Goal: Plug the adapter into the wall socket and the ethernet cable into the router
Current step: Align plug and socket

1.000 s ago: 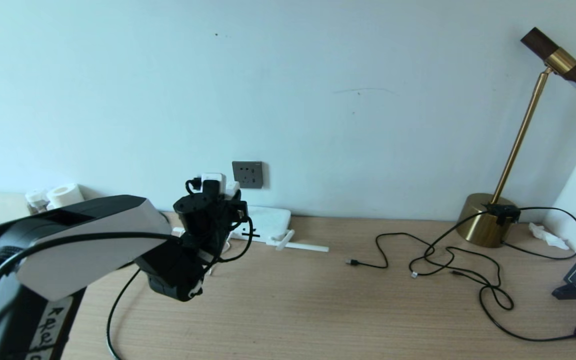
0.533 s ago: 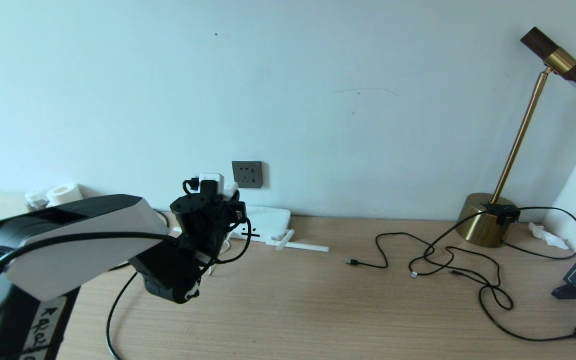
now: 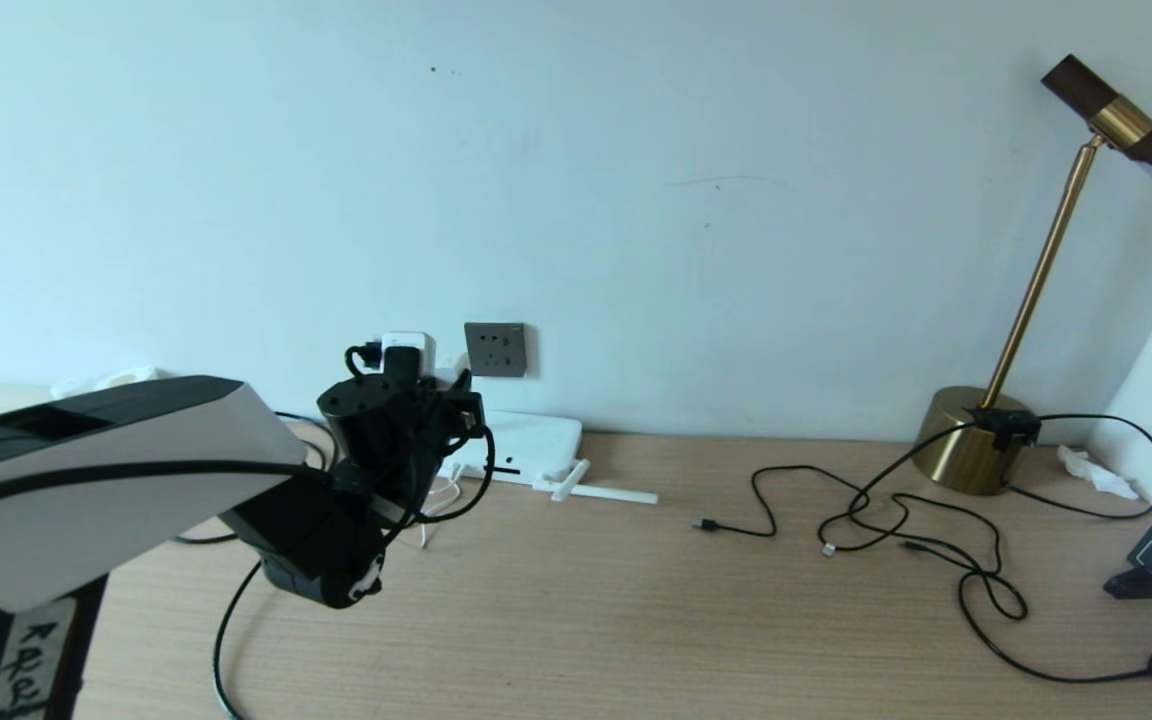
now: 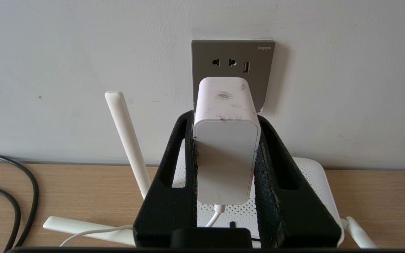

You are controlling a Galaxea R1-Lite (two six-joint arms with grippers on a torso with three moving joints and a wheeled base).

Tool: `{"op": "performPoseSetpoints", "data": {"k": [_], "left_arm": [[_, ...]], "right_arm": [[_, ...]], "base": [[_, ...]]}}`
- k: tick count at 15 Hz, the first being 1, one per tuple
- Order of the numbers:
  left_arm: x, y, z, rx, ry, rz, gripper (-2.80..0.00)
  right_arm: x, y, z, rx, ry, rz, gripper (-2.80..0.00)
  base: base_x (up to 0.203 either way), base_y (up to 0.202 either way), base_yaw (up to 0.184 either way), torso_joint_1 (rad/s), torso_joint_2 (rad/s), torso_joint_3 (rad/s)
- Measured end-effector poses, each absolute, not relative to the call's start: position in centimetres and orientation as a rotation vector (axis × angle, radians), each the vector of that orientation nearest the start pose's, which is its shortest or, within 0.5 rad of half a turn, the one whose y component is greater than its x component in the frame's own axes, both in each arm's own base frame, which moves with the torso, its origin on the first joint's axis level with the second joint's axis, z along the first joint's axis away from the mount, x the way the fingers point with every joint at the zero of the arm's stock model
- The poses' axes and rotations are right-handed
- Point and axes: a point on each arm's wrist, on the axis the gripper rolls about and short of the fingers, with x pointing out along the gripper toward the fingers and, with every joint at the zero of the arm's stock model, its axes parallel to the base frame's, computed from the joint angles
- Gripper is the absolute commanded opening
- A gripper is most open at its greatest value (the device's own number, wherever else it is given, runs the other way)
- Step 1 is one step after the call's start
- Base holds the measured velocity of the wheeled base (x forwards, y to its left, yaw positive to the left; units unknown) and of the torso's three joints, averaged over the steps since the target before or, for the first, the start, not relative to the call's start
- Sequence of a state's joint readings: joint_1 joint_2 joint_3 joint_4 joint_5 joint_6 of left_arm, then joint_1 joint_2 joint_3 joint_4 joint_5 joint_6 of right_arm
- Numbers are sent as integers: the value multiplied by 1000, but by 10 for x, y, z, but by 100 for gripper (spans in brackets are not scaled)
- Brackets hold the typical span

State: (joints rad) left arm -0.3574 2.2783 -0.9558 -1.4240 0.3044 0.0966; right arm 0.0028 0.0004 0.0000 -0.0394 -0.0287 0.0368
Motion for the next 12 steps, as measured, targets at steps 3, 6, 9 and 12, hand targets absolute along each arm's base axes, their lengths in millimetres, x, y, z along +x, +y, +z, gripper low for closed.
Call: {"op": "performPoseSetpoints", "data": {"k": [3,6,9,12], "left_arm": [[385,-138,90,65,-98,-47,-280],[377,-134,88,74,-87,-50,-280],[373,-136,83,81,-73,-71,-280],[374,-134,79,82,-65,-73,-280]], "right_arm": [[-23,-1,80,37,-39,-26,-280],[-23,-1,80,37,-39,-25,-280],[-23,-1,80,37,-39,-26,-280],[-23,-1,80,37,-39,-26,-280]], "base": [[0,0,0,0,0,0],[0,0,0,0,0,0],[0,0,0,0,0,0],[0,0,0,0,0,0]]}}
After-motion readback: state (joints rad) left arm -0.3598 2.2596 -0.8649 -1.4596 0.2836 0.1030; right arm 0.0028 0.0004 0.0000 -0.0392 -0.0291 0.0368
